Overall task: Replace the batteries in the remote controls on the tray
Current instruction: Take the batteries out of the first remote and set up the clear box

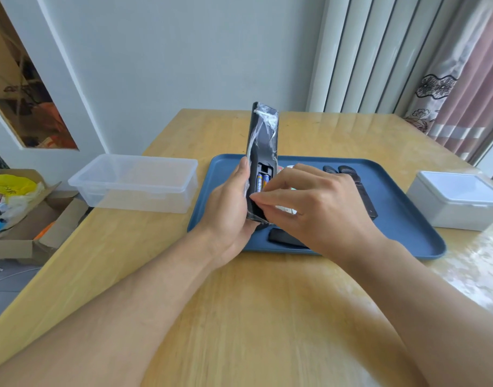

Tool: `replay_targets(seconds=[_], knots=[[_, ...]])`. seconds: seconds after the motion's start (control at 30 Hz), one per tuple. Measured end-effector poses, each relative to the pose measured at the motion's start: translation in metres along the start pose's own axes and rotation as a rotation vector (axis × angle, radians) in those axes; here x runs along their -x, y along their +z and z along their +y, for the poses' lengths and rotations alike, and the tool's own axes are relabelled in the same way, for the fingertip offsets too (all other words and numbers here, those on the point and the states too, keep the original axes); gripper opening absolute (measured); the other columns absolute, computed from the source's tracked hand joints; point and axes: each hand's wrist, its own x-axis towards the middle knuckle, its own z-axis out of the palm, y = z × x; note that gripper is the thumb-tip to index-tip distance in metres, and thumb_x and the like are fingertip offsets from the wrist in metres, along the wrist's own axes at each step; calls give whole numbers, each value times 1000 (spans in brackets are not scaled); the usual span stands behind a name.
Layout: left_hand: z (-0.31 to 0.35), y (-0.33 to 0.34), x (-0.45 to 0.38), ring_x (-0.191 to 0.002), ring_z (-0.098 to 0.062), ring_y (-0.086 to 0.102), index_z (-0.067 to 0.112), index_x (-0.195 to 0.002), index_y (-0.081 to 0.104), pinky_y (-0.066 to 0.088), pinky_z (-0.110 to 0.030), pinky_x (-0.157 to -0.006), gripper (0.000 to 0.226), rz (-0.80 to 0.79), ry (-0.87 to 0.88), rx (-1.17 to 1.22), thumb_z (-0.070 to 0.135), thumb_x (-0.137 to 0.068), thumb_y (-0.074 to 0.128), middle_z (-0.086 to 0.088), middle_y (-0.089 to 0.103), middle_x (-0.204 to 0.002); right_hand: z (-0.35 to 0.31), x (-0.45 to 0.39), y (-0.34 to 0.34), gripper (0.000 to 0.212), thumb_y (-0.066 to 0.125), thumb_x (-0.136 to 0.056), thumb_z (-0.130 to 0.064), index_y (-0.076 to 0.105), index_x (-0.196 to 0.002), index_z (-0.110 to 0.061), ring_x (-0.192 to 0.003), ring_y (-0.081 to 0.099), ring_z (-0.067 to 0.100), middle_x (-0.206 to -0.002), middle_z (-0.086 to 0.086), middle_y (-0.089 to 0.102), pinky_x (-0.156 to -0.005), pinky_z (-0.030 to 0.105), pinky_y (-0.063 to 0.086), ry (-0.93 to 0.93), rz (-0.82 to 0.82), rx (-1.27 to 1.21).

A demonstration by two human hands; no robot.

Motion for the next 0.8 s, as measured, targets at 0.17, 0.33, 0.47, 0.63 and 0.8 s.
replay_targets(seconds=[0.17,0.33,0.47,0.63,0.8], knots=[[6,2,4,-102,-19,73,11,-125,69,58,-28,-71,61,-5,13,38,53,-108,28,-8,75,-117,-3,0,4,13,71,-92,-20,81,-86,-28,-68,66,15,-90,-14,76,-44,30,44,-28,63,30],[9,4,6,-104,-21,73,8,-125,69,59,-28,-66,61,5,16,91,53,-107,30,-11,75,-117,-7,-1,9,13,73,-86,-14,80,-83,-25,-64,63,15,-89,-15,76,-45,29,44,-72,143,81],[11,3,5,-102,-16,73,13,-123,71,58,-26,-68,62,6,12,53,55,-107,28,-7,75,-118,-10,-1,11,13,71,-86,-13,80,-84,-23,-64,61,16,-88,-13,76,-45,30,42,-76,158,112],[16,-1,4,-103,-21,72,16,-125,70,56,-35,-85,67,-26,-10,-5,60,-106,24,-8,75,-118,0,0,9,17,66,-93,-17,80,-100,-22,-78,60,17,-103,-9,75,-57,25,40,-99,26,42],[19,-2,5,-85,-15,70,18,-127,68,51,-37,-85,69,-87,8,-85,62,-105,20,-4,73,-99,9,0,7,13,67,-98,-18,80,-102,-19,-80,57,22,-104,-1,74,-67,33,49,-156,-1,8]])
